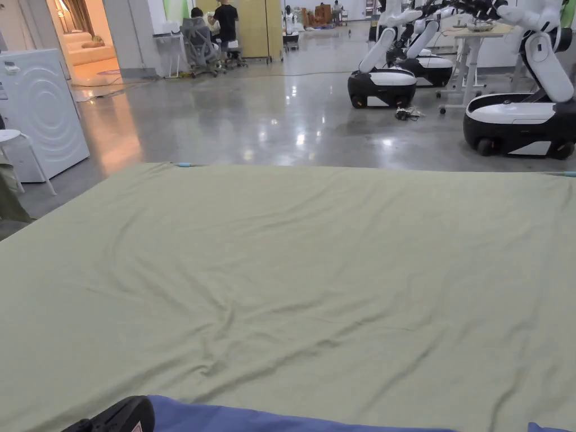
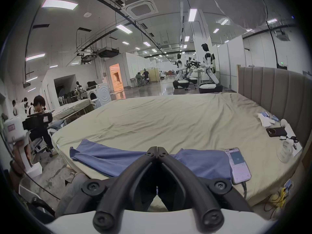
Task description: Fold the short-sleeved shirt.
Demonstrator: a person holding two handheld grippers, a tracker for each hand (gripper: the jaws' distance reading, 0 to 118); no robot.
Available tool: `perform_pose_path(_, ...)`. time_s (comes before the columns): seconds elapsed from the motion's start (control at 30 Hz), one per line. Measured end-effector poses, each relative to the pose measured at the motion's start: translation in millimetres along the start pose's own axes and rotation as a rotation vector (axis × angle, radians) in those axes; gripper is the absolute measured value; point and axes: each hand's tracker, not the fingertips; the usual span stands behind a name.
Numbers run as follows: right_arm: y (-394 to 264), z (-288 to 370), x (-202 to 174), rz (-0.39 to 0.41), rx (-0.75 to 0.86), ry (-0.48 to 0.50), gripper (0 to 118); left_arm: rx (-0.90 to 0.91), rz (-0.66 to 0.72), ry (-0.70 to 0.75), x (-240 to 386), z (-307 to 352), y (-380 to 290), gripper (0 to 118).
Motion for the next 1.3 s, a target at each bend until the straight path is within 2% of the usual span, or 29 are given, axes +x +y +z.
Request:
perform_pose_path(0.23, 11, 4, 2, 0.002, 0.015, 0.011, 0, -0.035, 0.069, 0.073, -34, 0, 3, 3)
perform_pose_path(0.3, 10, 4, 1, 0.005, 0.014, 0.009, 0, -0.093, 0.151, 0.049, -55, -4, 6, 4)
perform_pose_path(0.33, 10, 4, 1, 0.004, 0.008, 0.009, 0, -0.121, 0.193, 0.049, -65, -10, 5, 13)
perform_pose_path(0.37, 8, 3, 2, 0.002, 0.001, 0.009, 0, -0.156, 0.223, 0.052, -77, -16, 3, 35)
perform_pose_path(0.4, 6, 3, 3, -0.003, -0.004, 0.006, 0, -0.211, 0.264, 0.044, -92, -26, -1, 52)
perform_pose_path(0.43, 5, 1, 4, -0.009, -0.009, 0.007, 0, -0.253, 0.283, 0.064, -103, -34, -6, 60)
perform_pose_path(0.47, 3, 0, 5, -0.021, -0.015, 0.01, 0, -0.29, 0.327, 0.059, -116, -44, -13, 60)
perform_pose_path(0.5, 1, 0, 5, -0.034, -0.02, 0.011, 0, -0.309, 0.399, 0.04, -130, -54, -22, 83)
perform_pose_path(0.53, 0, 0, 6, -0.045, -0.024, 0.02, 0, -0.315, 0.442, 0.031, -140, -62, -29, 89)
perform_pose_path(0.57, -1, 0, 7, -0.059, -0.028, 0.037, 0, -0.326, 0.509, 0.006, -154, -72, -38, 90)
perform_pose_path(0.77, -3, 1, 11, -0.07, -0.036, 0.027, 0, -0.384, 0.895, -0.023, -213, -125, -87, 90)
perform_pose_path(0.87, -4, 4, 15, -0.077, -0.036, 0.016, 0, -0.457, 0.895, -0.066, -210, -141, -101, 88)
perform_pose_path(0.9, -5, 4, 17, -0.088, -0.037, 0.016, 0, -0.456, 0.903, -0.109, -203, -143, -105, 83)
perform_pose_path(0.93, -5, 4, 18, -0.099, -0.04, 0.017, 0, -0.448, 0.923, -0.141, -200, -145, -105, 69)
perform_pose_path(0.97, -5, 3, 20, -0.112, -0.043, 0.02, 0, -0.448, 0.969, -0.154, -199, -148, -105, 43)
perform_pose_path(1.0, -6, 3, 21, -0.118, -0.042, 0.021, 0, -0.45, 1.0, -0.146, -198, -153, -107, 10)
perform_pose_path(1.13, -4, 2, 20, -0.127, -0.041, 0.021, 0, -0.45, 1.002, -0.111, -188, -163, -108, 9)
perform_pose_path(1.2, -3, 5, 20, -0.122, -0.037, 0.019, 0, -0.359, 1.046, -0.084, -190, -156, -98, 8)
perform_pose_path(1.3, -4, 7, 23, -0.123, -0.036, 0.017, 0, -0.239, 1.129, -0.124, -206, -143, -74, 8)
